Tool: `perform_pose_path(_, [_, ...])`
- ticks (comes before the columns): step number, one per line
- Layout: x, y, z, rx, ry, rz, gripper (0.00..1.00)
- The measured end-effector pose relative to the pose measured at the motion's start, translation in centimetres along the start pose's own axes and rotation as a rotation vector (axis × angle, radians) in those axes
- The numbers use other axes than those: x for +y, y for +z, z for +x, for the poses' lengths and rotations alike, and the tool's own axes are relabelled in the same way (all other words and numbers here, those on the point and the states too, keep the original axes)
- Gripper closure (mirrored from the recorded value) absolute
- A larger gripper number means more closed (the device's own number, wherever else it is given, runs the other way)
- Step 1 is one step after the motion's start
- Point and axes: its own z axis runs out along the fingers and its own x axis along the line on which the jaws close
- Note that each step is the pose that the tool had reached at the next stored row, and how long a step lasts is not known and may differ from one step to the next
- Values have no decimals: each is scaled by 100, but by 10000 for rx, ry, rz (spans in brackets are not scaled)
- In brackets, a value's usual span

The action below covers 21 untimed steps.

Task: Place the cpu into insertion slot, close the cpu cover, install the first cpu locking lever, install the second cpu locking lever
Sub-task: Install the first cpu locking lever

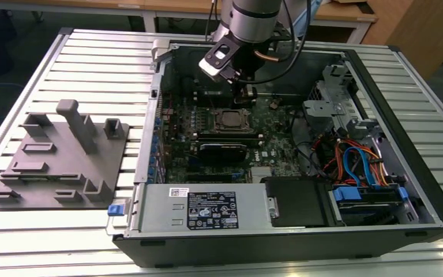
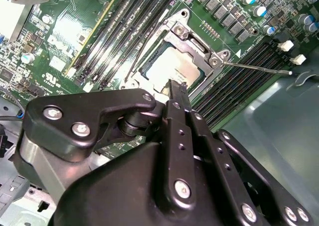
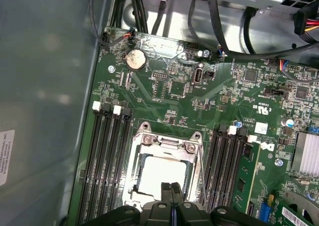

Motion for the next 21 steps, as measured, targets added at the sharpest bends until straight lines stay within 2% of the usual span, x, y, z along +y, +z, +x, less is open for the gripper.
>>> perform_pose_path(13, [0,0,0,-2,-93,-1,90])
perform_pose_path(21, [0,0,0,-21,-855,-10,90])
